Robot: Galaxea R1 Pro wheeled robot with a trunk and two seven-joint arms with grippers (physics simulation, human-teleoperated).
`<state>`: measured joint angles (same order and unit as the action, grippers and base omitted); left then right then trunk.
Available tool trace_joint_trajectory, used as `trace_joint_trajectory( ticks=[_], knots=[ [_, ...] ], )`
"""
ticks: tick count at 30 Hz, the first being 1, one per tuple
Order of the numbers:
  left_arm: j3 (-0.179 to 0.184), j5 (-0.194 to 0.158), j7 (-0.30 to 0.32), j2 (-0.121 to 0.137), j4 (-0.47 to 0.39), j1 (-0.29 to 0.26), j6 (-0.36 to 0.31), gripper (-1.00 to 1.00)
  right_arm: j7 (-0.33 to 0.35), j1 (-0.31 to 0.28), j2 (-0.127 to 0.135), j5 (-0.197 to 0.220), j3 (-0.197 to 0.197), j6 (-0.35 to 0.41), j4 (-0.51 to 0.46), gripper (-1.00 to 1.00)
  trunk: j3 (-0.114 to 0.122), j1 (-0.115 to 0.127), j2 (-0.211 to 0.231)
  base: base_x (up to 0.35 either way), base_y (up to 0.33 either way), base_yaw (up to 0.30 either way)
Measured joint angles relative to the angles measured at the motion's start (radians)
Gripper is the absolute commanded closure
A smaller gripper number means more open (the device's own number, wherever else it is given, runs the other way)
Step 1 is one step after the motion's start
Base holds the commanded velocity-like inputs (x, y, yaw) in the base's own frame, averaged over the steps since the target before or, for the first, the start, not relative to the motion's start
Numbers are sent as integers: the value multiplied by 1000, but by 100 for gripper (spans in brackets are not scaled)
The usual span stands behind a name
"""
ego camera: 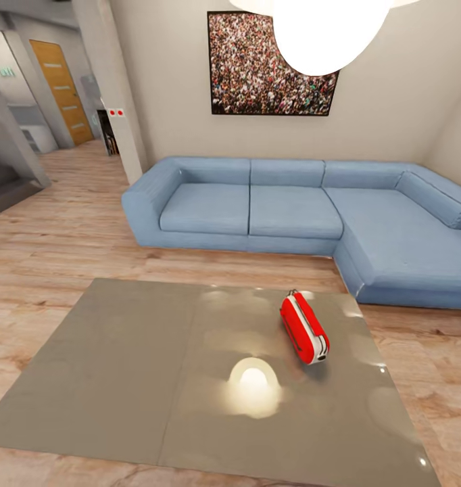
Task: Turn on the radio receiver that's on the table in the living room.
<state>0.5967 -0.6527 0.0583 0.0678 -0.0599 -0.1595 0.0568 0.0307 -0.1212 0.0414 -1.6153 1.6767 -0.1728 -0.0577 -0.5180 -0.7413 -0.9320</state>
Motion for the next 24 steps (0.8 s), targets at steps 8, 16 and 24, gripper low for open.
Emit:
trace_joint_trajectory(
  ticks=[8, 16, 24],
  knots=[
    [0, 0, 0, 0, 0, 0, 0, 100, 0, 0, 2, -3, -7, 9, 0, -100, 3, 0, 0, 0, 0, 14],
    [0, 0, 0, 0, 0, 0, 0, 100, 0, 0, 7, -2, -5, 9, 0, -100, 3, 0, 0, 0, 0, 0],
    [0, 0, 0, 0, 0, 0, 0, 100, 0, 0, 5, -4, -7, 9, 0, -100, 3, 0, 0, 0, 0, 0]
  ],
)
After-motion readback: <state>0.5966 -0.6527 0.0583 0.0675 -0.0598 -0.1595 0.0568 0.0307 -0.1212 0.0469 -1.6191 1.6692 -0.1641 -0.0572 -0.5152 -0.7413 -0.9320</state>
